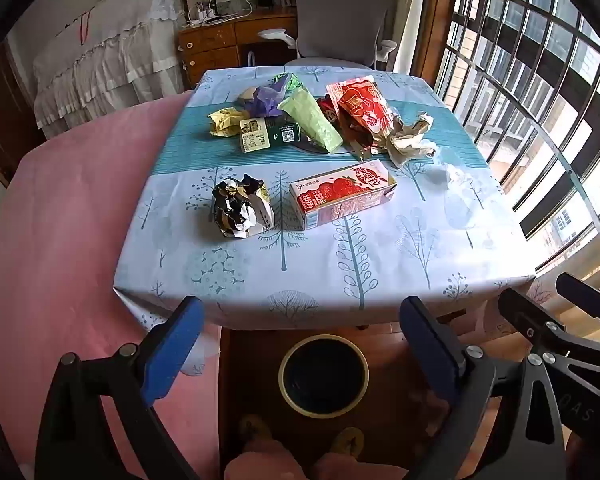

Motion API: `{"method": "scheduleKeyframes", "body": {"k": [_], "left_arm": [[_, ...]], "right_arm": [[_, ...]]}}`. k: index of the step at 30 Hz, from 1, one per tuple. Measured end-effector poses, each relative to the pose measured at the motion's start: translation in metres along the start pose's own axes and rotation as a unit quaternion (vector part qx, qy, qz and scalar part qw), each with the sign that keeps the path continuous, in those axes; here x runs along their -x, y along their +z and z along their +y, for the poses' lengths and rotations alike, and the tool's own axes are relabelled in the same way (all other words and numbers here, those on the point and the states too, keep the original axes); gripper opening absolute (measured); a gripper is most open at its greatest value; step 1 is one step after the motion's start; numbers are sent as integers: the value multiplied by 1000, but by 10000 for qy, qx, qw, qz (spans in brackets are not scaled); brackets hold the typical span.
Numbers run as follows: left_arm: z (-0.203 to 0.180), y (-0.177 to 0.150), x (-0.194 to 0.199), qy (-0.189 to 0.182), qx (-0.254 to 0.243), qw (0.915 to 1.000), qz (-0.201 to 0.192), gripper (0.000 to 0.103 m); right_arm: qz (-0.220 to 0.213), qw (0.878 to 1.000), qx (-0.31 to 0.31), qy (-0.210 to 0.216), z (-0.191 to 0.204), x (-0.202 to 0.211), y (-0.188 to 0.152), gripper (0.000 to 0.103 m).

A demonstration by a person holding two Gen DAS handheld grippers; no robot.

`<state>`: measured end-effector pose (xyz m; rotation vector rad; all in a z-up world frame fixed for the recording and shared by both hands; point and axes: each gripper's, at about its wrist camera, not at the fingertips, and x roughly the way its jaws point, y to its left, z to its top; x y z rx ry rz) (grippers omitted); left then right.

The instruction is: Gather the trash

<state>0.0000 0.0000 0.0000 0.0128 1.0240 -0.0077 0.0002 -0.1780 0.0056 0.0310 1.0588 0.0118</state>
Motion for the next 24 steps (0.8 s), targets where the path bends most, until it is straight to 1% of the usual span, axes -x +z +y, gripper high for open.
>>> {"method": "scheduleKeyframes", "body": {"k": [4,5,12,16,17,24], "left_arm": [[-1,0,-2,-37,15,10000,42,97],[-1,-1,0,-48,29,10000,-14,97],[-3,1,3,-54,45,10000,-46,97],[-6,1,5,-10,41,10000,-41,97],[-1,8,6,-12,47,10000,-50,97],[-1,6,3,26,33,10000,-53,97]], "right_arm": [[24,10000,3,-10,0,0,1,81],[36,10000,4,-12,0,0,1,81],[19,10000,-2,33,0,0,2,81],[14,10000,29,30,2,-3,1,81],[23,10000,-6,41,0,-2,2,81],[23,10000,-17,47,-1,-1,2,81]]}}
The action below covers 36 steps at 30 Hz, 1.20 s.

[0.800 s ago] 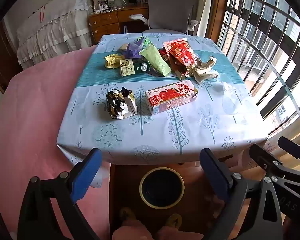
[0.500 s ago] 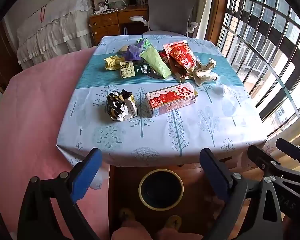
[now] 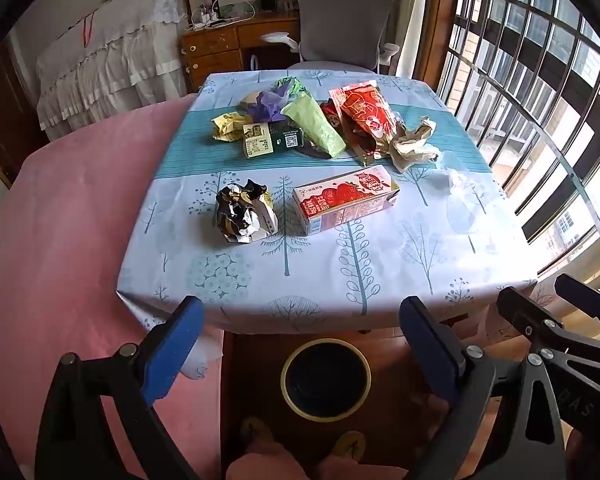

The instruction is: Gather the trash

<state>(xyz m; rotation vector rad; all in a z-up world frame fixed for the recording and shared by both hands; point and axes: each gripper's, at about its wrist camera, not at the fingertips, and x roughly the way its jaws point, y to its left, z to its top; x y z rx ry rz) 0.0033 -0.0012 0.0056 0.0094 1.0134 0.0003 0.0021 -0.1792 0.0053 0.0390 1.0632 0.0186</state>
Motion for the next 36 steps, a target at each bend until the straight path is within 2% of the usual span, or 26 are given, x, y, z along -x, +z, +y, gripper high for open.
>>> {"method": "scheduleKeyframes", "body": {"k": [25,36], "left_arm": [[3,-5,17,160,38,9999,-19,97],[5,-20,23,189,154,9997,-12,97]], "right_arm": [[-54,9999,70,116,0,11,-6,81],[-68,9996,166,232,2,17,-13,81]]}}
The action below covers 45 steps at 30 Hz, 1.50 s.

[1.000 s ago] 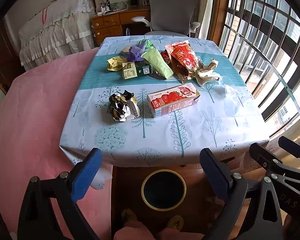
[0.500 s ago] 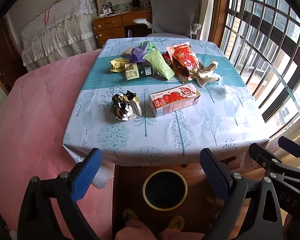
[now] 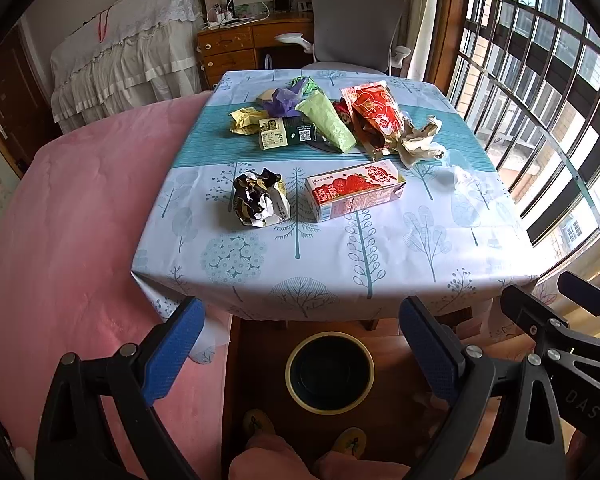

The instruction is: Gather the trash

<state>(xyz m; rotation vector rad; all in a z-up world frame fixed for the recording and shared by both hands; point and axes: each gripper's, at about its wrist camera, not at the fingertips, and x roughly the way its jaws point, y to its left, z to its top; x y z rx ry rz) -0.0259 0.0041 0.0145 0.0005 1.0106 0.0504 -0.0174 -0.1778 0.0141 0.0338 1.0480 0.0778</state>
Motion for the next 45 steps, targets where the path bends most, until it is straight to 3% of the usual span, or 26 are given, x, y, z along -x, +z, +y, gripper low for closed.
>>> {"method": "scheduleKeyframes", "body": {"k": [12,20,27,38,41,45], "left_arm": [[-9,-10,5,-6,7,10000,52,95],[0,-14,3,9,-18,9998,189,95],[18,5,-15,-28,-106,9996,255,95],[94,95,-96,-304,-75,9975,629,95],[106,115,-131,-519,-165,9941,937,95],[115,132,-182,-767,-227,9863,1440,95]], "right_arm": [[40,10000,4,58,-5,2,-7,81],[164,9993,-78,334,-4,-2,-11,81],[335,9982,-317,392,7,-24,7,81],[685,9922,-963,387,42,-91,79,81],[992,9822,-1517,492,46,-128,101,81],[1421,9595,-2402,392,44,-183,117,81]]}}
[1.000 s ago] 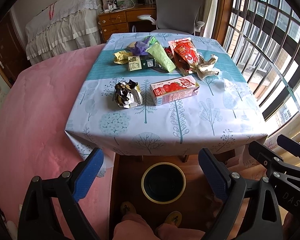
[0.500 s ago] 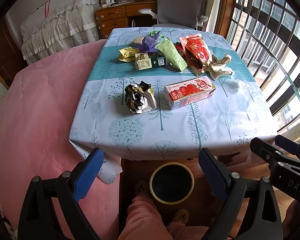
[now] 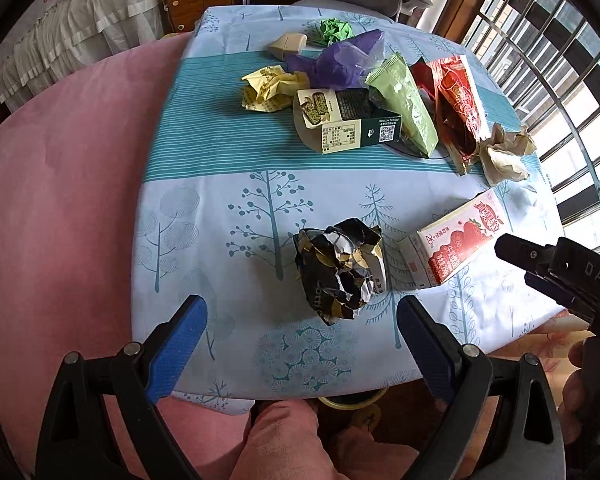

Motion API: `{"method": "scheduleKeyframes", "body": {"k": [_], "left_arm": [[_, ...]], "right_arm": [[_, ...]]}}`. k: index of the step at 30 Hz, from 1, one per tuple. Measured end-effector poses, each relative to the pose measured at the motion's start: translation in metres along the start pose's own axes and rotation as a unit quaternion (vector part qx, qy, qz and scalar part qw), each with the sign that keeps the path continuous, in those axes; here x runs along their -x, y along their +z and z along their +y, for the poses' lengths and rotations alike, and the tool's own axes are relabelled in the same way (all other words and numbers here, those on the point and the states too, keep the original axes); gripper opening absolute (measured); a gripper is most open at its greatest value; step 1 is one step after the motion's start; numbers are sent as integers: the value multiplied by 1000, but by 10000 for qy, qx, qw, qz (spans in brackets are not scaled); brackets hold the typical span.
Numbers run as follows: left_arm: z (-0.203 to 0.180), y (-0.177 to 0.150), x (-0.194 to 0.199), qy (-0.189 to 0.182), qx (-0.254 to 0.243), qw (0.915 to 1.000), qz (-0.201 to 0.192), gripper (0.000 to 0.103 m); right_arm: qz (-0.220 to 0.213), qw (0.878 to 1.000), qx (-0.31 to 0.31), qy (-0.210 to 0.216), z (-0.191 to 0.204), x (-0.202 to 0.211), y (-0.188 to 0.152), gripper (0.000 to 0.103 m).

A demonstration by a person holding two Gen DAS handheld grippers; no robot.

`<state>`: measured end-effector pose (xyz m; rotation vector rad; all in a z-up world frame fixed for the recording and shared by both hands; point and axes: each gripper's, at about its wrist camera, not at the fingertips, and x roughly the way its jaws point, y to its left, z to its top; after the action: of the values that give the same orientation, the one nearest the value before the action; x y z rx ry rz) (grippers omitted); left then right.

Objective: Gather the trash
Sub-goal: 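Grasp the crumpled foil ball with the left tool while the right tool grasps the strawberry milk carton, then carry the foil ball and carton over the wastebasket and open both tools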

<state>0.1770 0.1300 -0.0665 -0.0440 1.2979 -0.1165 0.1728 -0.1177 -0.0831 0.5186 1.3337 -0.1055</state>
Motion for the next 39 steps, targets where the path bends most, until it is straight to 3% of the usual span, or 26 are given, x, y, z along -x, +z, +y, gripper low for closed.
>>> {"method": "scheduleKeyframes", "body": {"k": [8,14,16,18,19,21,24,27,32,39], "left_arm": [[2,23,-65,-308,-331,9971,618,95],[-3,30,-89,-530,-404,9947,785,94],[-6,33,-93,-605,-495,9937,808,87],[-10,33,-97,-758,-553,9916,892,65],[-11,33,-97,-824,-577,9907,920,58],[-15,32,-94,-797,-634,9912,845,48],[-26,31,-89,-729,-770,9920,681,43],[-30,26,-82,-670,-731,9933,589,42],[-36,12,-59,-592,-557,9957,442,41],[-49,-42,-8,-444,-214,9988,-56,41]], "right_arm": [[295,9942,-963,-379,13,-54,19,81],[345,9922,-1082,-510,27,-67,27,81],[428,9914,-1133,-500,28,-72,29,81],[470,9910,-1160,-465,29,-76,29,79],[442,9913,-1156,-449,29,-76,29,77],[382,9926,-1065,-449,30,-74,26,74],[336,9940,-943,-450,33,-70,22,70],[359,9954,-854,-251,27,-59,16,60],[249,9987,-423,-109,10,-32,-1,59],[-445,9952,697,520,-21,30,-41,58]]}}
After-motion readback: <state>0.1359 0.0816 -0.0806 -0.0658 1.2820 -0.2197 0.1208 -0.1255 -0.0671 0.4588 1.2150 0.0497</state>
